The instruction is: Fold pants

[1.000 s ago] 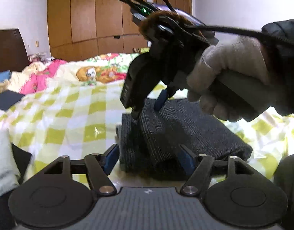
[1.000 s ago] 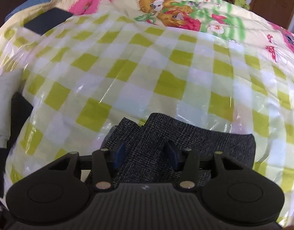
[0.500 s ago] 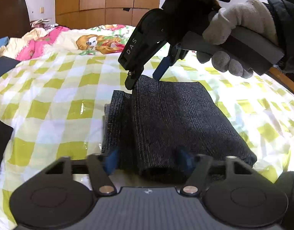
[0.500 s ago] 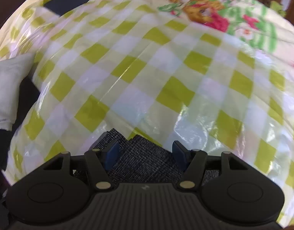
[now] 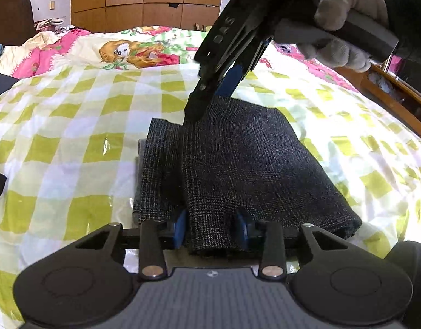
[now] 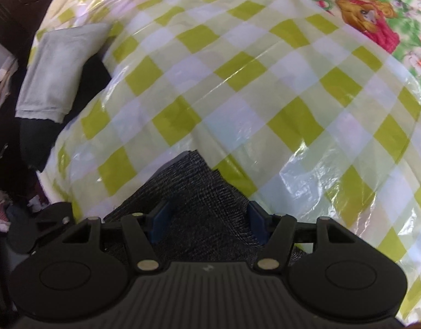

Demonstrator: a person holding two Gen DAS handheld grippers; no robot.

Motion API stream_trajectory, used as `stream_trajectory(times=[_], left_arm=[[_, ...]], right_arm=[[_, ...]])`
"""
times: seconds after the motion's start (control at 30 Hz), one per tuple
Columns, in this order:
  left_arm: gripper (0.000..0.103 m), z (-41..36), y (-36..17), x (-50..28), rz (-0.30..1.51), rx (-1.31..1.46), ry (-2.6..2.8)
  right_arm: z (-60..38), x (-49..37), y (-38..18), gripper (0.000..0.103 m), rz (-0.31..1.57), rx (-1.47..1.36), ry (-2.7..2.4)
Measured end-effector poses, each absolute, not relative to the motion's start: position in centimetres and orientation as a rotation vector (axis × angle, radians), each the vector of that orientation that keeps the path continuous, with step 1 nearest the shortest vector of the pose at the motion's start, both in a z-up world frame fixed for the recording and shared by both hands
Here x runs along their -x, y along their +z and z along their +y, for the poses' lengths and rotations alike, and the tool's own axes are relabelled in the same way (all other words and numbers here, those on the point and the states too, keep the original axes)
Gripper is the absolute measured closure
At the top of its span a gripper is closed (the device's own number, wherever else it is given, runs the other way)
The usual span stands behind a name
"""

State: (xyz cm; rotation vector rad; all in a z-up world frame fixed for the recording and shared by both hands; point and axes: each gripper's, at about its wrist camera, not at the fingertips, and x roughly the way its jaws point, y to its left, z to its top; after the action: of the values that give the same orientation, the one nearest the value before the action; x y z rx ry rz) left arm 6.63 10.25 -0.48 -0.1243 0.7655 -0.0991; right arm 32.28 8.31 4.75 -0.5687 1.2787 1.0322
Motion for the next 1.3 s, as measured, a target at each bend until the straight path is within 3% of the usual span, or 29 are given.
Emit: stream_trajectory(times=[0.07,0.13,0.23,0.67,1.2,1.3], left_arm=[[0.056,10.2,-0.6,-6.7,0.764,0.129,-0.1],[0.064,10.3,-0.4,-6.5,0.754,0.128,-0.106],[0.072,11.0,0.0,-6.2,0.738,0.186,-0.118],[0.075,14.4,3.5,-2.7,0.615,0.27,-0.082],[0.075,19.3,1.2,1.8,0.663,0.397,0.068],[0.075,19.9,0.7,1.9,0.678,0.408,0.088]], right_arm=[[8.4,-32.1,4.7,0.043,1.261,0.594,1.027],[8.7,-31.5,4.6,0.076,1.234,0.646,0.985],[9.1,-30.7,5.2,0.089,1.212,0.662,0.955],[12.9,-27.5,10.3,0.09,1.065,0.598,1.042],[22.5,-21.5,5.1,0.09,1.023,0.713,1.217],[23.0,-21.4,4.1,0.086,1.035,0.694,1.225]])
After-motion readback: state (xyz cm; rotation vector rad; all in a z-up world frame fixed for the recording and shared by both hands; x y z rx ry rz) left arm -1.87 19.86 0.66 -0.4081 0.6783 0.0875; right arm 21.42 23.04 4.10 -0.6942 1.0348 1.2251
